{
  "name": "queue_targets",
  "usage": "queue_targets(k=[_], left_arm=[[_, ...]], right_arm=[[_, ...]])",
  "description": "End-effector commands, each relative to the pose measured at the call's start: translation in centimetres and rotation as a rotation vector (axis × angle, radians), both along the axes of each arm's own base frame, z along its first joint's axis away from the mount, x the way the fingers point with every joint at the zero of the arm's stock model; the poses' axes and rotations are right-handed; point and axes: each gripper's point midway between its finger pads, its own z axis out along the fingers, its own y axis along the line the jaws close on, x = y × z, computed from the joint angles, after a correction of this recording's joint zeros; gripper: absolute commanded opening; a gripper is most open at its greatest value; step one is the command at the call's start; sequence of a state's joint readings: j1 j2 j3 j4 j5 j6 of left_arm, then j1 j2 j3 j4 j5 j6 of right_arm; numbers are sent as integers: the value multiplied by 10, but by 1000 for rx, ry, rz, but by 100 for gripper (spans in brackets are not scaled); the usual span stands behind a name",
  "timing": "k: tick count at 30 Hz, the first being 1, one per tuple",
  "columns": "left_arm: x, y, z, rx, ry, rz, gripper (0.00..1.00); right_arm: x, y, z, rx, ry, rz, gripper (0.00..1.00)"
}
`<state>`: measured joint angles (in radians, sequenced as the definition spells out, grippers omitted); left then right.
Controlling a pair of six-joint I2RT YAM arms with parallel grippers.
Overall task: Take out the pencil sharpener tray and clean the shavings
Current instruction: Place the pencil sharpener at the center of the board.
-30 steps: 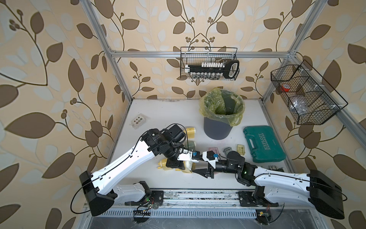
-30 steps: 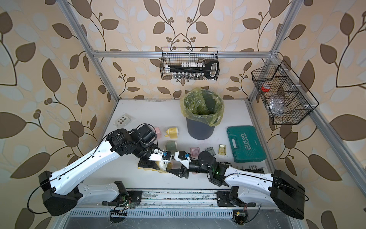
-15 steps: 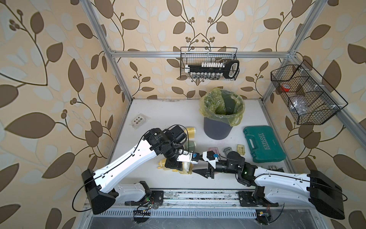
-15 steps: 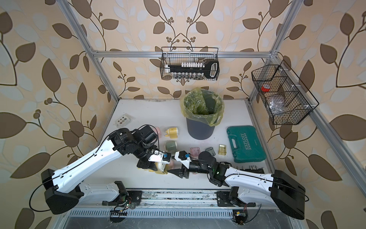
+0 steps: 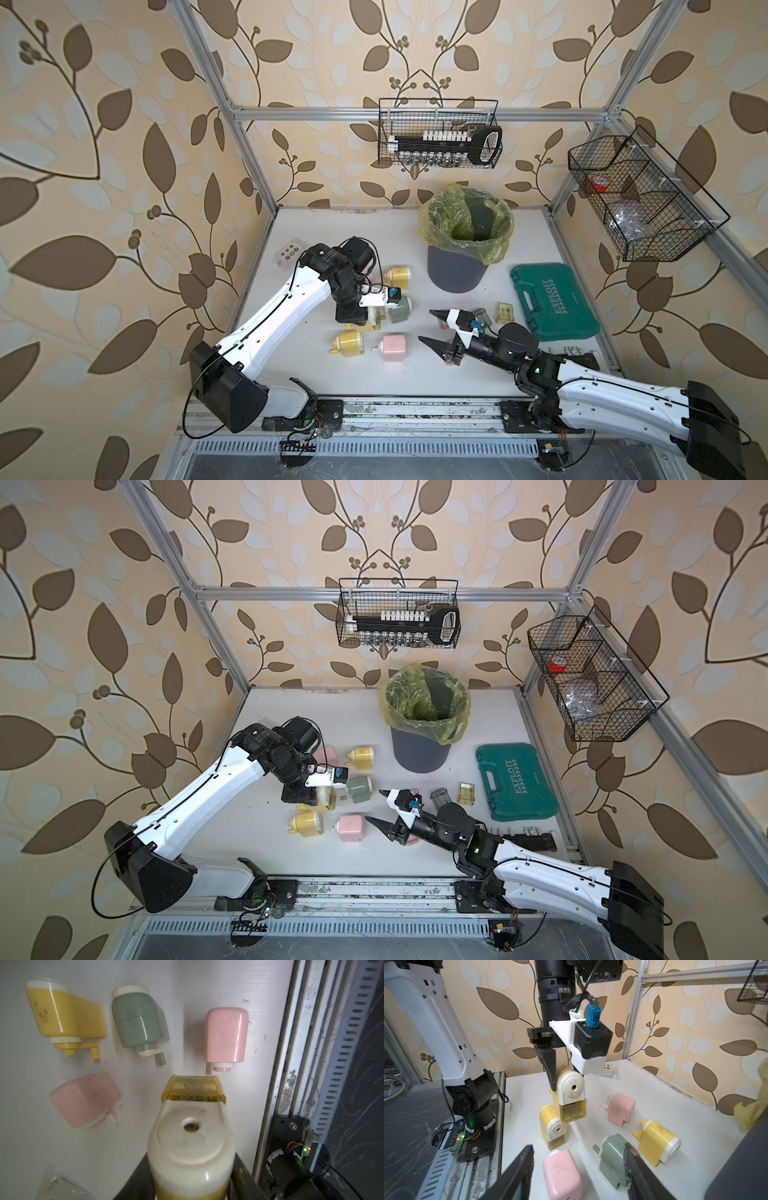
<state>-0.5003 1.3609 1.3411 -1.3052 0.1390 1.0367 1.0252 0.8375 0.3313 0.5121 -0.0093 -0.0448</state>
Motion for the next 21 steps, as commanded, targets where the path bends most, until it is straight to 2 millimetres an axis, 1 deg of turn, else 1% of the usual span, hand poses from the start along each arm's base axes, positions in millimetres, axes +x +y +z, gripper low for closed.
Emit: queue_targets(k=[1, 3, 6, 8, 9, 10, 15, 21], left_arm=[[16, 14, -15, 50, -21, 29, 0], [29, 19, -21, 45, -48, 74, 0], [39, 25, -38, 66, -49, 98, 0], [43, 24, -47, 67, -41, 108, 0], [47, 24, -48, 59, -52, 121, 0], [51, 24, -57, 67, -31, 135, 0], [62, 22, -74, 75, 10, 147, 0], [72, 23, -90, 108, 9, 163, 0]], right_arm=[[9, -11, -11, -28, 11, -74, 65], [9, -11, -11, -27, 20, -77, 65], [8, -11, -12, -31, 32, -76, 64], [8, -11, -13, -35, 38, -74, 64], [8, -11, -13, -36, 41, -75, 64], [8, -11, -13, -37, 44, -72, 64], [7, -12, -13, -39, 55, -72, 65], [5, -13, -13, -39, 58, -70, 65]])
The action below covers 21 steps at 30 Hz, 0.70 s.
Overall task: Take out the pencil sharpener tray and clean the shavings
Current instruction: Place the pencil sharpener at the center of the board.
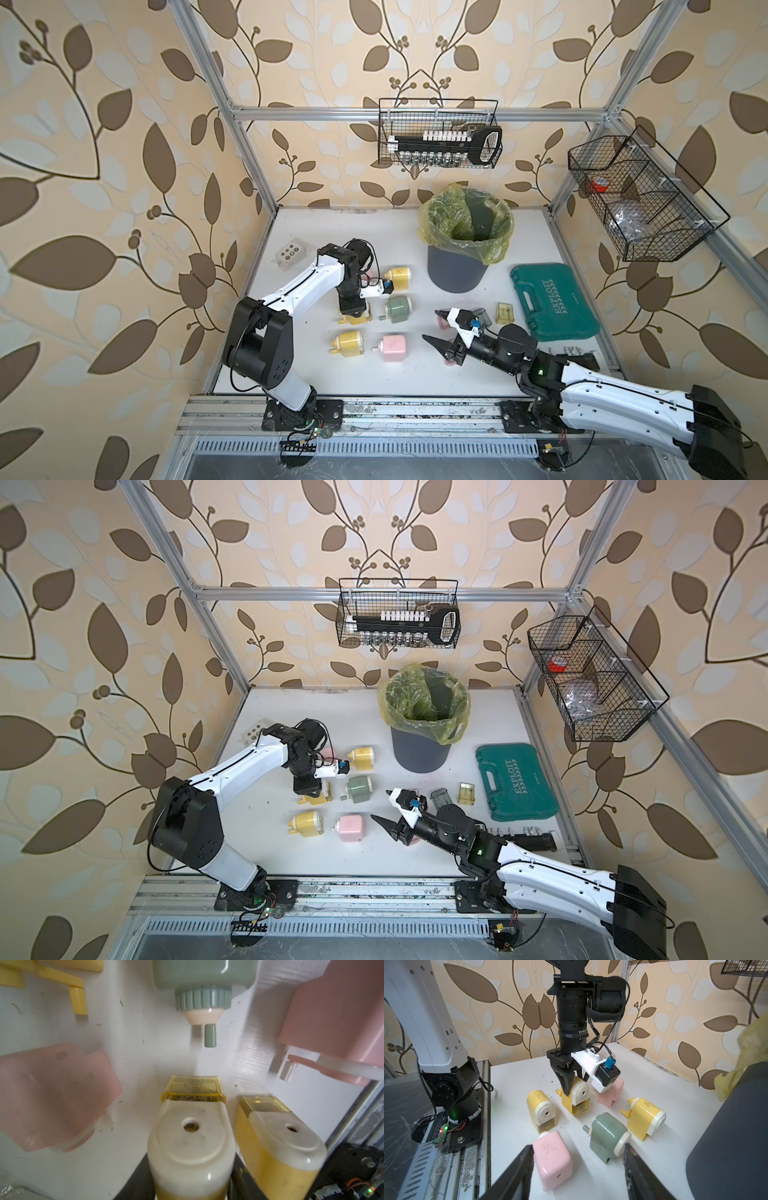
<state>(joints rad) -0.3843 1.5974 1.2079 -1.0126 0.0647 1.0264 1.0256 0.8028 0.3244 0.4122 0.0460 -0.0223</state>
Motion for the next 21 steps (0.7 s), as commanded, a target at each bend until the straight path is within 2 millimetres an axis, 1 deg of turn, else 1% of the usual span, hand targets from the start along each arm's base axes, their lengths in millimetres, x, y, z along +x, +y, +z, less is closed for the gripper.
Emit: queue_targets(k=[1, 3, 5, 7, 10, 15, 16, 18, 21], left_arm=[[10, 5, -2, 18, -34, 31, 0], [11, 4, -5, 18, -29, 34, 1], [12, 4, -8, 16, -32, 40, 12], [12, 3, -10, 11, -24, 41, 15], [11, 2, -13, 11, -24, 40, 25], [7, -2, -20, 17, -4, 28, 36], [7, -2, -21, 18, -1, 28, 40], [6, -4, -23, 21, 9, 28, 50], [4, -8, -24, 13, 19, 20, 54]], right_arm=[[0, -2, 4, 13, 5, -13, 65], [0, -3, 4, 13, 8, -13, 65], [0, -3, 4, 11, 12, -13, 65], [0, -3, 3, 7, 14, -14, 64], [0, -2, 4, 6, 17, -13, 64], [0, -2, 4, 4, 20, -12, 64], [0, -3, 5, 5, 21, -12, 64], [-1, -3, 5, 5, 21, -12, 64], [-1, -5, 6, 7, 20, -14, 64]])
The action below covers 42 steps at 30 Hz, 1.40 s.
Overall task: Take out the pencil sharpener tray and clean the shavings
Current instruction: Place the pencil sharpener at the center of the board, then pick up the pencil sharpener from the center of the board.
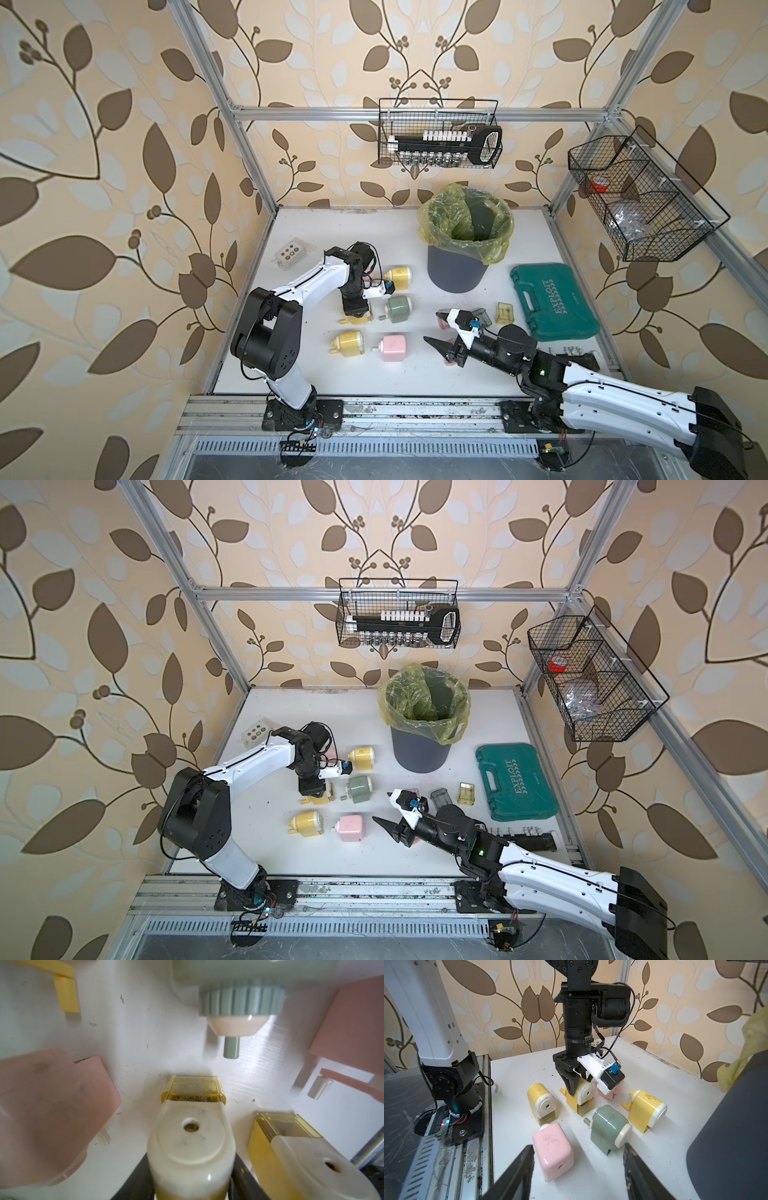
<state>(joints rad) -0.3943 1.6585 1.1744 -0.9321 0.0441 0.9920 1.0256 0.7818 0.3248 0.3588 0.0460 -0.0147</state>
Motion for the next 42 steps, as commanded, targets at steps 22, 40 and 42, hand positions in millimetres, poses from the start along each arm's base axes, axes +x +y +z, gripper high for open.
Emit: queue_targets(k=[22, 40, 42], left_arm=[[1, 3, 124, -77, -411, 131, 99], [-90, -30, 372, -1361, -884, 346, 99], [-84, -32, 366, -1337, -901, 338, 91]], right_arm=[[1, -3, 26, 24, 48, -27, 63], [10, -25, 47, 36, 388, -222, 62], [8, -32, 50, 54, 393, -234, 63]])
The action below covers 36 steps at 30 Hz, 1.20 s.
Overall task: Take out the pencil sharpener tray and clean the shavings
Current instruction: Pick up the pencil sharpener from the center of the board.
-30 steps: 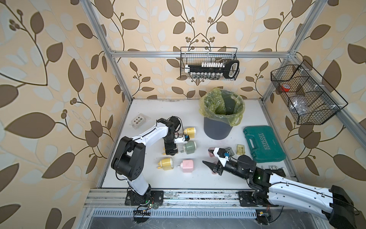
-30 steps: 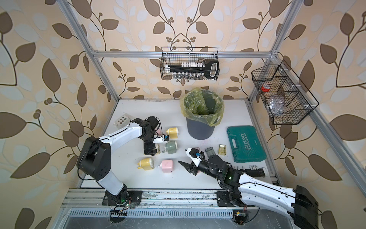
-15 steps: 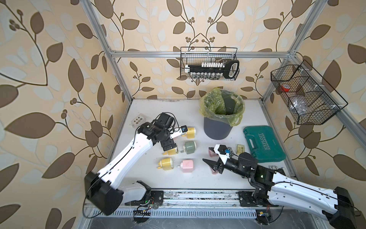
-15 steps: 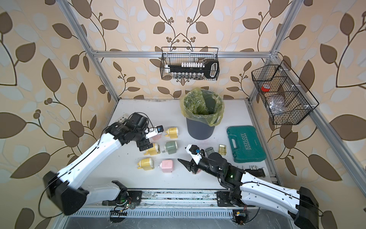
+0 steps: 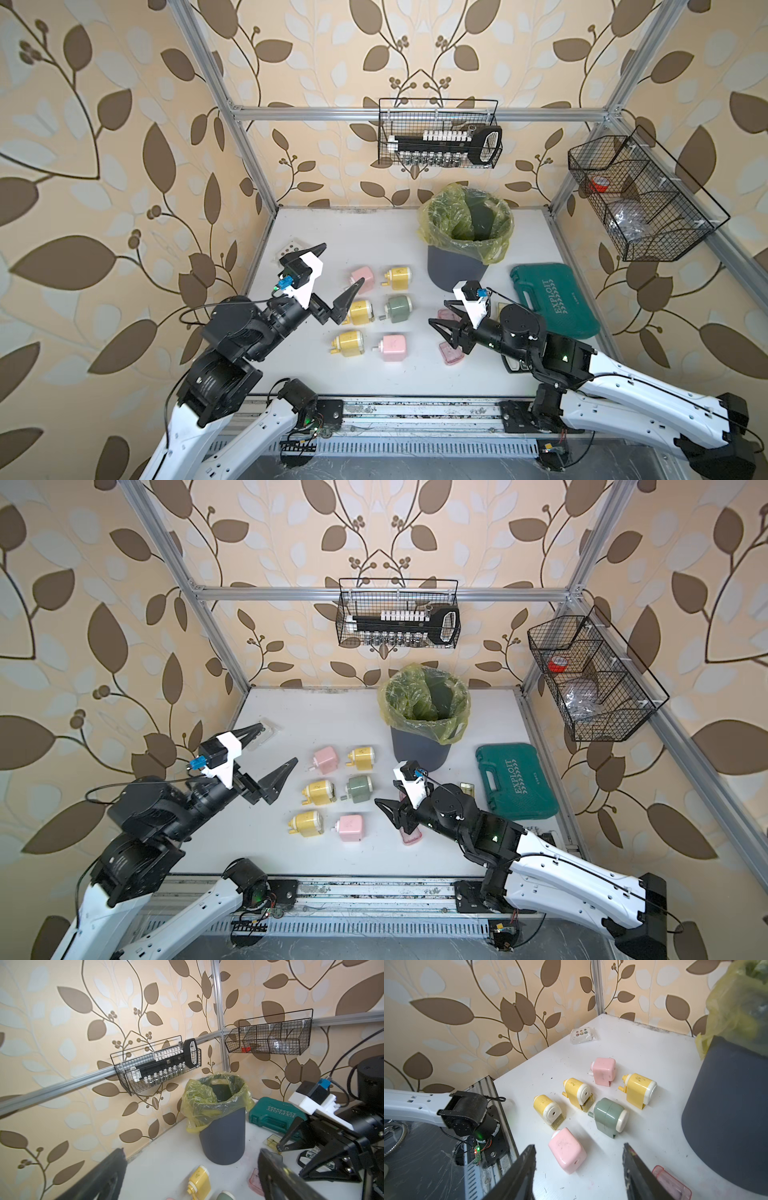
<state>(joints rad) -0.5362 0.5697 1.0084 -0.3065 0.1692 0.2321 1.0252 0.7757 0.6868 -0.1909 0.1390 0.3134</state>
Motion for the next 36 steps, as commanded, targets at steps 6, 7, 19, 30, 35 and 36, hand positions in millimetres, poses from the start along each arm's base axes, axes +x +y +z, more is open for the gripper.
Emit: queue_targets(k=[6, 7, 19, 30, 35, 36], left_arm=[[43, 11, -58, 170, 411, 199, 99], [46, 15, -78, 234, 478, 226, 99], [44, 28, -211, 745, 949, 224, 94], [36, 31, -239, 1103, 888, -116, 92], [46, 32, -252, 1197, 780, -203, 85], [48, 30, -255, 1194, 769, -218, 85]], right_arm=[[-3, -42, 9, -14, 10, -119, 64], [-3, -44, 7, -38, 8, -122, 65], [4, -23, -4, -184, -48, -40, 70], [3, -18, -24, -236, -97, 12, 71], [2, -21, -24, -225, -93, 4, 71], [2, -21, -23, -223, -92, 2, 71]])
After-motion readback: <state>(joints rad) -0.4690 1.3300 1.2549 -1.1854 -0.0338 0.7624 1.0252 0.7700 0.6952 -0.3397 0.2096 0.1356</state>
